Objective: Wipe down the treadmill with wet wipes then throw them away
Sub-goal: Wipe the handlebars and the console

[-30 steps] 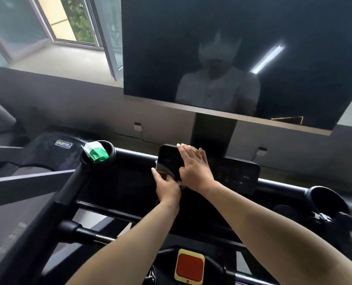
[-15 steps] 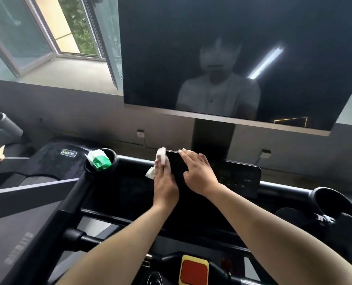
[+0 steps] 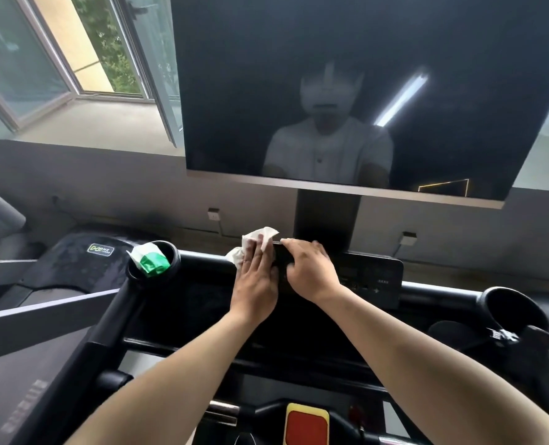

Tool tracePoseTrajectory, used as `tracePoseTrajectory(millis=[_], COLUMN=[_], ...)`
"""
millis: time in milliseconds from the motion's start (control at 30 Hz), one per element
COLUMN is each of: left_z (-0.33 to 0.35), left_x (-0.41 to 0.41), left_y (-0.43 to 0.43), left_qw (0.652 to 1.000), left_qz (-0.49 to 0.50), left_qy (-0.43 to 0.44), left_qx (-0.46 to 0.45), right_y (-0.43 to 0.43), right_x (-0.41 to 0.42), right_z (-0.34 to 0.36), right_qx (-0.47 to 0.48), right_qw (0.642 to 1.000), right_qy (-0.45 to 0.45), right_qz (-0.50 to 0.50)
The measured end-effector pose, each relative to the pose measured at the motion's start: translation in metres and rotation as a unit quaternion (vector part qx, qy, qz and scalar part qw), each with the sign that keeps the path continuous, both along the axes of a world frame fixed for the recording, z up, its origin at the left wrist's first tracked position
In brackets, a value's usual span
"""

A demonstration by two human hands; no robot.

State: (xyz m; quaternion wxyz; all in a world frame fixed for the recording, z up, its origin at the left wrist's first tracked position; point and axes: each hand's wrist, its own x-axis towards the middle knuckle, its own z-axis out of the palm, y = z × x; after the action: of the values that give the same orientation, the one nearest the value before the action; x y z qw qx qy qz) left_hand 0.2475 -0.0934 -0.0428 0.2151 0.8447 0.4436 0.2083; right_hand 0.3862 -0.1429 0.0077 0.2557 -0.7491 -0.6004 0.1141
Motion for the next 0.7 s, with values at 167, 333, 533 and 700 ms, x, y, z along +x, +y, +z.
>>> tracePoseTrajectory(millis=[167, 333, 533, 700], left_z=[-0.009, -0.014, 0.014, 0.005], left_x=[0.011, 0.005, 0.017, 0.021], left_y=[-0.035, -0.03, -0.001, -0.023], left_qw=[0.994, 0.997, 0.998, 0.997], left_qz=[-0.087, -0.08, -0.009, 0.01], left_qy=[0.045, -0.019, -0.04, -0.046], left_qx=[0.053, 0.008, -0.041, -0.054], right_y=[-0.009, -0.013, -0.013, -0.014], right_x=[0.007, 0.015, 0.016, 0.013], right_z=[-0.006, -0.01, -0.011, -0.009], right_qx=[-0.007, -0.004, -0.003, -0.001], right_qw=[1.0, 1.0, 1.0, 1.0], right_qy=[-0.007, -0.016, 0.003, 0.007], right_qz=[-0.023, 0.014, 0.014, 0.004])
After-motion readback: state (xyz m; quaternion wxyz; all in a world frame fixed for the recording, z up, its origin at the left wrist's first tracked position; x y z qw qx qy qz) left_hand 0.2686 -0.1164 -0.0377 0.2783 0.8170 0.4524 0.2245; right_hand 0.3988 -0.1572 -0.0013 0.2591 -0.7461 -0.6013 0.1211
